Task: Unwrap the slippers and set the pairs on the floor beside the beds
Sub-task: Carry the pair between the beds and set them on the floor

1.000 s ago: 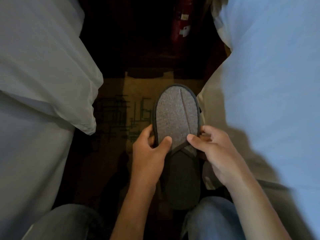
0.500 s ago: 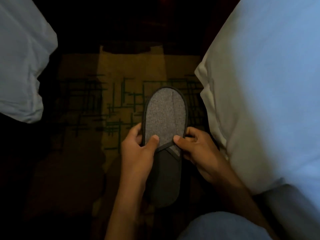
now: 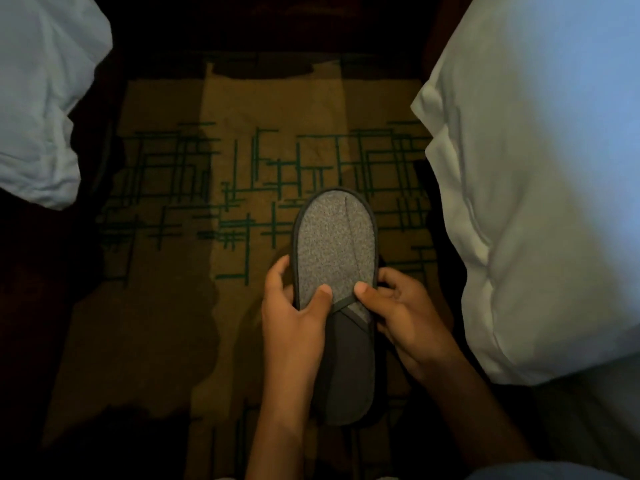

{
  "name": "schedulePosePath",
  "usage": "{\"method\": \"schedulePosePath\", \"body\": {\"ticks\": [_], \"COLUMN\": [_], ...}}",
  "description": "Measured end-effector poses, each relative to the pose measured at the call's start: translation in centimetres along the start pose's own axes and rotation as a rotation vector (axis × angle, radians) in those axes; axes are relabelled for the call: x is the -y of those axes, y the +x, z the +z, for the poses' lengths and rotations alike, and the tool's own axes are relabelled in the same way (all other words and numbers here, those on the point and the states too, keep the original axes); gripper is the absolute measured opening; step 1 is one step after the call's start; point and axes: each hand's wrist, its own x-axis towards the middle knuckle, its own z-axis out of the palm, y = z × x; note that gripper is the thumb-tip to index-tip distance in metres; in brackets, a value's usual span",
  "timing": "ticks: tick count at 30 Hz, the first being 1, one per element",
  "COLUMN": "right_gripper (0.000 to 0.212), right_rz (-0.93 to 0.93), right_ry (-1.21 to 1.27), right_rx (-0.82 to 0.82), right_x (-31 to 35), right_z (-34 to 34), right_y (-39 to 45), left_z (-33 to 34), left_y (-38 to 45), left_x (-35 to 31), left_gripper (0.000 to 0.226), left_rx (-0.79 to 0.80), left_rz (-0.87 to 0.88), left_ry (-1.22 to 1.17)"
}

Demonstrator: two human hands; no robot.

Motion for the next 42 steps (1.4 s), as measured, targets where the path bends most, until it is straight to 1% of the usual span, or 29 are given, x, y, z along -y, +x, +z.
{"method": "schedulePosePath", "body": {"ticks": [2,4,6,9,12,14,17,19,25,27,29,32,35,38,40,42], "right_gripper": [0.003,0.010,0.019,0.028,0.021,0.017,0.015,0.020,0.036,0.031,0.023,0.020,0.033,0.040,0.047,0.061], "right_rz": [-0.021,-0.060,-0.098,-0.109,-0.109,-0.099,-0.090,-0.084,-0.080,-0.059,-0.044,-0.033,-0.018,-0.030,-0.042,-0.053], "right_ry": [-0.003,-0.020,0.002,0.070,0.155,0.208,0.242,0.250,0.228,0.244,0.260,0.269,0.275,0.259,0.231,0.211], "right_rx": [0.002,-0.009,0.007,0.087,0.155,0.187,0.211,0.217,0.294,0.327,0.356,0.362,0.369,0.355,0.305,0.241], "right_x": [-0.1,-0.1,0.0,0.5,1.0,1.2,1.4,1.3,1.2,1.3,1.2,1.0,0.9,0.9,0.9,0.9], "right_z": [0.0,0.0,-0.1,0.0,0.3,0.6,0.8,1.0,0.9,0.9,0.8,0.8,0.8,0.8,0.8,0.7], "right_y": [0.0,0.0,-0.1,-0.5,-0.9,-1.1,-1.4,-1.6,-1.8,-1.9,-1.9,-1.8,-1.8,-1.8,-1.7,-1.5], "left_z": [-0.2,-0.2,-0.1,-0.1,-0.1,0.0,0.1,0.0,-1.0,-1.3,-1.5,-1.7,-2.0,-2.0,-2.0,-2.1], "left_y": [-0.3,-0.4,-0.3,-0.3,-0.5,-0.6,-0.8,-0.8,-0.6,-0.6,-0.6,-0.7,-0.7,-0.7,-0.8,-0.9], "left_x": [0.1,0.2,0.3,0.5,0.2,0.2,0.1,0.1,0.0,0.0,0.0,0.0,0.0,-0.2,-0.4,-0.6], "left_gripper": [0.074,0.074,0.067,0.054,0.044,0.041,0.049,0.058,0.075,0.074,0.067,0.065,0.072,0.081,0.078,0.075], "left_rx": [-0.019,-0.035,-0.041,-0.017,0.048,0.094,0.161,0.194,0.282,0.298,0.309,0.326,0.323,0.330,0.337,0.325], "left_rz": [0.043,0.062,0.072,0.089,0.103,0.088,0.045,0.022,-0.028,-0.018,-0.003,-0.007,0.000,0.001,-0.007,-0.015], "left_ry": [0.029,0.058,0.090,0.073,0.032,-0.036,-0.139,-0.179,-0.164,-0.150,-0.145,-0.148,-0.193,-0.233,-0.260,-0.266]}}
